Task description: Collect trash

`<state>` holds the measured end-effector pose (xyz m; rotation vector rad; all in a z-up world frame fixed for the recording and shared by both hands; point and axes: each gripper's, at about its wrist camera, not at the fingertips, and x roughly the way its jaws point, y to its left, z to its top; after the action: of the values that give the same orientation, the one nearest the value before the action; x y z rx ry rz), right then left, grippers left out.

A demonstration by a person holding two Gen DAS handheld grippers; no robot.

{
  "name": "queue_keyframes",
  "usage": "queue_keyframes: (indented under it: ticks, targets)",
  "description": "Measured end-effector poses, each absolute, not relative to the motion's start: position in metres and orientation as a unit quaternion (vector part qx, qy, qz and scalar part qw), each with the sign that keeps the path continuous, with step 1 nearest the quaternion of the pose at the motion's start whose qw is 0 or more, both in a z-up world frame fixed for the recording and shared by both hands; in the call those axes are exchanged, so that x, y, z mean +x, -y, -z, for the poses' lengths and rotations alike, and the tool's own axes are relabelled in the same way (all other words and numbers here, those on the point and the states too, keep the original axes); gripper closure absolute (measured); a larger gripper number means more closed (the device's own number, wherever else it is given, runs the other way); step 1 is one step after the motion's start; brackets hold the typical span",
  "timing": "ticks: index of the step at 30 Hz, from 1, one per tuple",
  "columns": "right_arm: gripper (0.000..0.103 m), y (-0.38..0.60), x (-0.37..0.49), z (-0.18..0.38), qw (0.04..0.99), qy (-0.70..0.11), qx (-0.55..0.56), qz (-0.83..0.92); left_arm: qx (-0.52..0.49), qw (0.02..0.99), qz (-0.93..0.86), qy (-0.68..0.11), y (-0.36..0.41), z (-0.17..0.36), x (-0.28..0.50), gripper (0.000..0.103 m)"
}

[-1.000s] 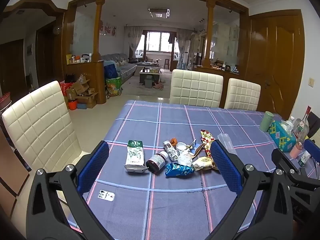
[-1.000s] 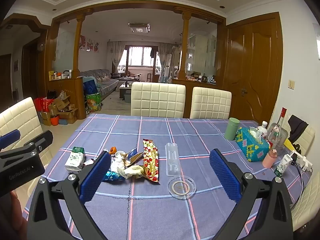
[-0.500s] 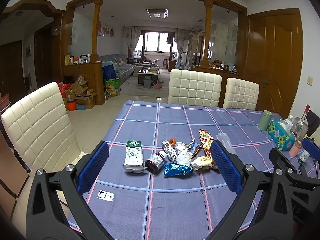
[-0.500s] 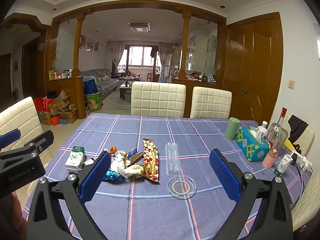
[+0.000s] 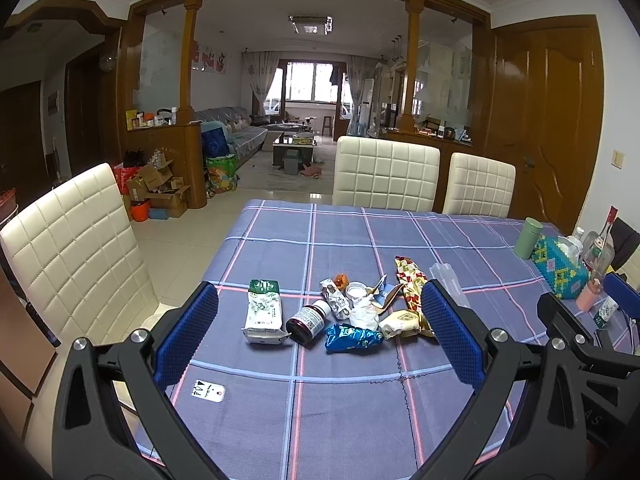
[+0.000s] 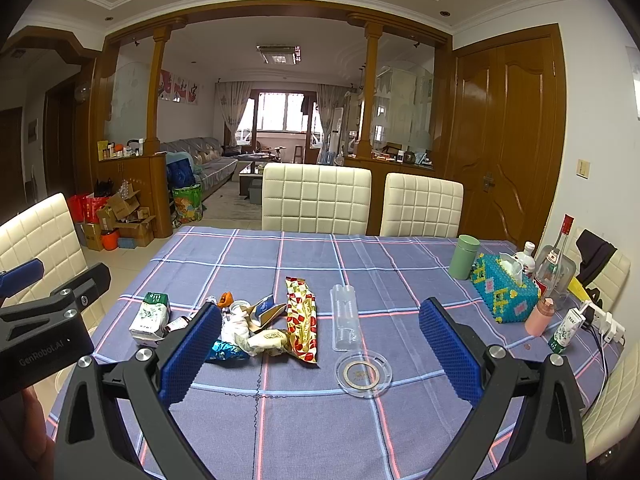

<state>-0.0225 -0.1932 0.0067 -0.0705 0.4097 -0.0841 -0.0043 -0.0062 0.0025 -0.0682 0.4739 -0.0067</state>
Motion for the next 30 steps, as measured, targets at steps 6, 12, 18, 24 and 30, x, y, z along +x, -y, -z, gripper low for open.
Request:
queue_keyframes:
  ticks: [6, 12, 18, 24, 30]
  targets:
    - [0.006, 0.193, -0.0228, -0.0069, 0.978, -0.204, -0.036, 0.041, -0.033, 0.971, 0.005, -0.238, 0.0064, -0.0006, -0.0016, 0.003]
    - [0.006, 0.1928, -0.0223, -0.0066, 0.977, -0.205, -0.035, 0.041, -0.033, 0.971, 0.007, -0.239, 0.0071, 0.0007, -0.0007, 0.003]
    - [0.006, 0.1928, -0.0212, -0.006, 0.977, -0.205, -0.035, 0.042, -0.033, 0.97, 0.008, -0.24, 0.0071, 0.0019, 0.0002, 0.003]
    - [0.006, 0.1926, -0.0213, -0.0061, 0.977, -0.205, -0.035, 0.042, -0.033, 0.97, 0.01, -0.239, 0.0067, 0.0028, 0.001, 0.003]
    - [0.006, 0.1935, -0.0221, -0.0057, 0.977, -0.205, -0.035, 0.042, -0.034, 0.97, 0.009, -0.241, 0.0069, 0.0024, 0.0006, 0.003]
